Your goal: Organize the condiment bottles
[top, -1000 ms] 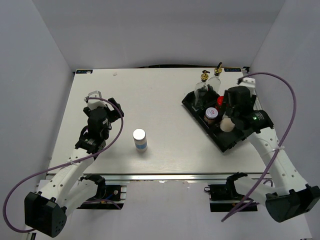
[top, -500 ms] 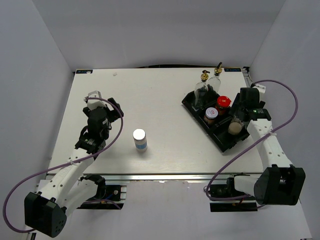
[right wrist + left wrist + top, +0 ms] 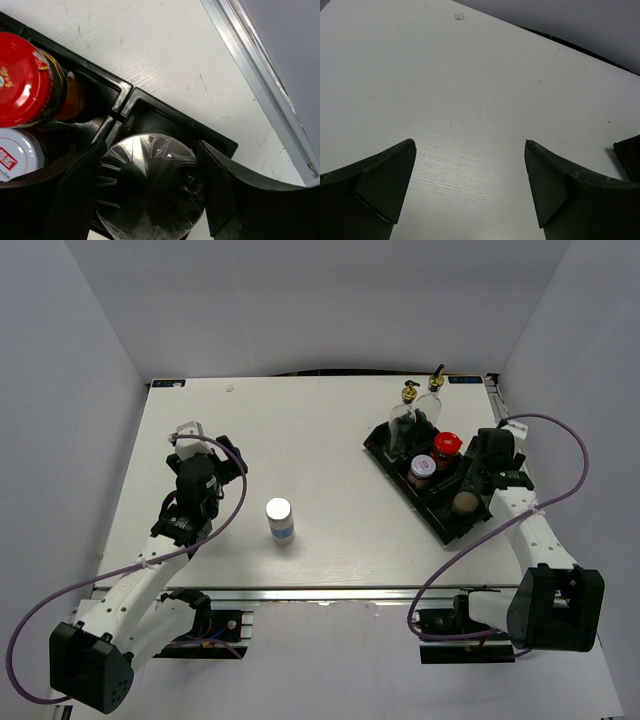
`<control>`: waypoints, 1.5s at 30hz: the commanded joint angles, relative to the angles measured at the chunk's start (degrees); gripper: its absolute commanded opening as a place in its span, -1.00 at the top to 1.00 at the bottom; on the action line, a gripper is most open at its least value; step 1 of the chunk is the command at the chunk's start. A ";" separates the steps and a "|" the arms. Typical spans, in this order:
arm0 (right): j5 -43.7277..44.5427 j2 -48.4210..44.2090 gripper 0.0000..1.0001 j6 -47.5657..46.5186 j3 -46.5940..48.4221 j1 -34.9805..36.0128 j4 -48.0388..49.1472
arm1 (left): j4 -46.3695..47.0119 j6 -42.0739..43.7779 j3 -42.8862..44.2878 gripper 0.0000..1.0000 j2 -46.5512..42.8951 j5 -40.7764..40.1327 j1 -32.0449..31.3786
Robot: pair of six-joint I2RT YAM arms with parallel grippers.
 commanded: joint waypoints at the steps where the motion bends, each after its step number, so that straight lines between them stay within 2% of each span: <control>1: -0.58 -0.94 0.84 0.46 -0.83 -0.20 9.15 | 0.28 0.20 0.16 -0.97 -0.64 -0.11 -0.06; 2: -0.23 -1.03 0.79 0.46 -1.09 -0.20 10.63 | 0.29 0.20 0.16 -0.96 -0.73 -0.03 -0.06; 3: 0.12 -1.12 0.65 0.11 -1.35 -0.20 11.08 | 0.20 0.20 0.08 -0.96 -0.64 -0.02 -0.14; 6: 1.36 -1.21 0.12 -0.33 -1.45 -0.12 11.26 | 0.20 0.20 -0.01 -0.96 -0.82 -0.20 -0.06; 9: 3.81 -1.73 0.02 -0.60 -1.44 -0.20 11.79 | 0.02 0.20 0.07 -0.96 -0.99 -0.38 -0.06; 13: 8.46 -2.35 0.11 -2.44 -2.58 -0.12 15.29 | 0.11 0.20 -0.01 -0.96 -0.99 -0.20 -0.06; 16: 9.00 -1.91 0.03 -3.05 -2.85 -0.20 16.44 | -0.06 0.29 -0.01 -0.96 -0.99 -0.20 -0.06; 19: 8.39 -0.25 -0.18 -2.97 -1.97 -0.12 15.22 | -0.15 0.11 0.07 -0.96 -1.26 -0.20 -0.06; 20: 8.04 0.19 -0.36 -2.88 -1.80 -0.20 14.44 | -0.15 0.11 -0.01 -0.96 -1.26 -0.11 -0.06; 22: 7.43 1.34 -0.57 -2.36 -0.57 -0.12 12.94 | -0.15 0.11 -0.10 -0.96 -1.43 -0.11 -0.06; 23: 7.42 1.43 -0.74 -2.09 -0.04 -0.12 11.54 | -0.24 0.11 -0.01 -0.96 -1.52 -0.11 -0.06; 24: 7.33 1.60 -0.79 -2.00 0.92 -0.20 10.83 | -0.24 0.11 -0.01 -0.96 -1.61 -0.11 -0.06; 30: 3.03 -1.46 -0.79 -2.27 6.19 -0.20 3.99 | -0.33 0.11 -0.01 -0.96 -1.87 -0.20 -0.06; 34: -0.83 -8.30 -0.79 -4.81 11.02 0.67 2.13 | -0.85 -0.33 0.51 -0.96 -1.26 -0.38 -0.06; 36: -4.16 -10.95 -0.79 -6.48 12.61 4.52 0.64 | -0.86 -0.42 0.78 -0.96 -0.64 -0.29 -0.06; 37: -8.53 -11.49 -0.79 -7.97 13.14 6.37 0.02 | -0.68 -0.50 0.95 -0.96 -0.55 -0.20 -0.06; 39: -11.11 -11.76 -0.79 -10.51 13.58 15.76 -0.07 | 0.02 -1.29 1.65 -0.96 0.23 0.41 -0.06; 41: -16.81 -10.27 -0.79 -14.89 14.98 24.61 -2.09 | -0.85 -1.56 4.54 -0.96 1.29 2.69 -0.06; 42: -22.40 -8.17 -0.79 -16.23 15.25 27.28 -3.57 | -1.81 -1.73 5.43 -0.96 2.25 4.01 -0.06; 45: -28.95 -2.82 -0.79 -22.29 15.34 37.30 -3.94 | -3.31 -2.44 7.72 -0.96 3.05 4.54 -0.06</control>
